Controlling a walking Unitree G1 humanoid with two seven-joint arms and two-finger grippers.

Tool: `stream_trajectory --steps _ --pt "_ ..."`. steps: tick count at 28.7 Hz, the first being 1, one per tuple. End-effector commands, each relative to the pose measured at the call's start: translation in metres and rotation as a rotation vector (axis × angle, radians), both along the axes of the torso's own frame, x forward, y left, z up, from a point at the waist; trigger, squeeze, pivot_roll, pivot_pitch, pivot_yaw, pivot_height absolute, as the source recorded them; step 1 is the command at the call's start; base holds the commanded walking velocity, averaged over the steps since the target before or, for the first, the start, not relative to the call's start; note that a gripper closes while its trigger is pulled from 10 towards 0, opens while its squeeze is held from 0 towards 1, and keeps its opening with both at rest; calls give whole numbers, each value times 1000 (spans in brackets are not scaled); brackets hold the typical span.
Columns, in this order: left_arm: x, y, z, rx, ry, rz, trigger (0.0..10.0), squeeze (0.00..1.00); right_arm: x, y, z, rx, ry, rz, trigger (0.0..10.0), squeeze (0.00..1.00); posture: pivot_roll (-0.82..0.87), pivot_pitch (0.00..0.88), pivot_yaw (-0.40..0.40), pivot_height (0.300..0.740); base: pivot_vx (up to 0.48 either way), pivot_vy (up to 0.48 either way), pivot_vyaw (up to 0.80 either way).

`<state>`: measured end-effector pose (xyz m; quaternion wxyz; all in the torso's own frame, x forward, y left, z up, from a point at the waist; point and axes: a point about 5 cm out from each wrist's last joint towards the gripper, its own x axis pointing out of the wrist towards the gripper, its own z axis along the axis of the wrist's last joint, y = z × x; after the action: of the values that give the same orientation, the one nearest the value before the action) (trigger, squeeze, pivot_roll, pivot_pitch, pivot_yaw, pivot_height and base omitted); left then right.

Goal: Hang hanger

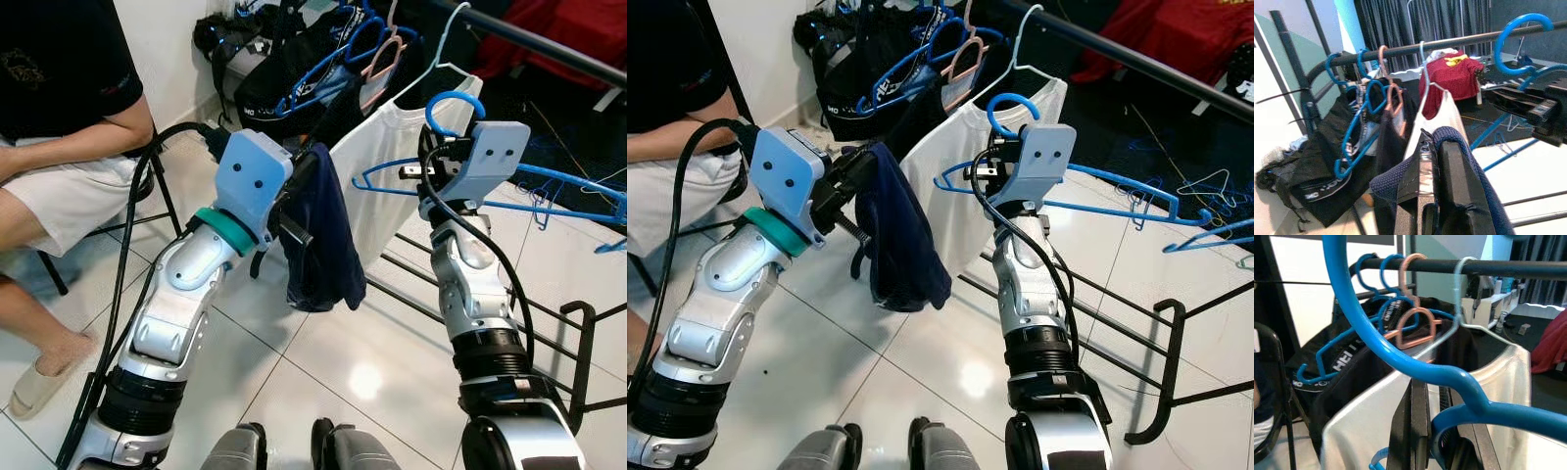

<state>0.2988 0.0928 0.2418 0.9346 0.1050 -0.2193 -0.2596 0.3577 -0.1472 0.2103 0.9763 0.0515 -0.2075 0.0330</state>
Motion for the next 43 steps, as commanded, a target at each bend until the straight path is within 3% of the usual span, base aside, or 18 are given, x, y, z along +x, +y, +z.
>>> stream_trajectory --steps 1,16,32,43 --pt "-2 -3 4 -38 6 -12 10000 0 -1 -6 -3 5 7 -18 10000 0 83 80 -16 740 0 0 -800" --pt "2 -1 4 -117 77 11 10000 0 0 -6 -2 6 5 -12 10000 0 79 70 -19 740 0 0 -793" --pt "13 6 11 -142 36 140 10000 0 0 -4 -3 4 5 -4 10000 0 78 72 -16 740 0 0 -799" --pt "16 9 12 -145 23 182 10000 0 -1 -1 -2 -2 -1 6 10000 0 79 75 -14 740 480 0 0"
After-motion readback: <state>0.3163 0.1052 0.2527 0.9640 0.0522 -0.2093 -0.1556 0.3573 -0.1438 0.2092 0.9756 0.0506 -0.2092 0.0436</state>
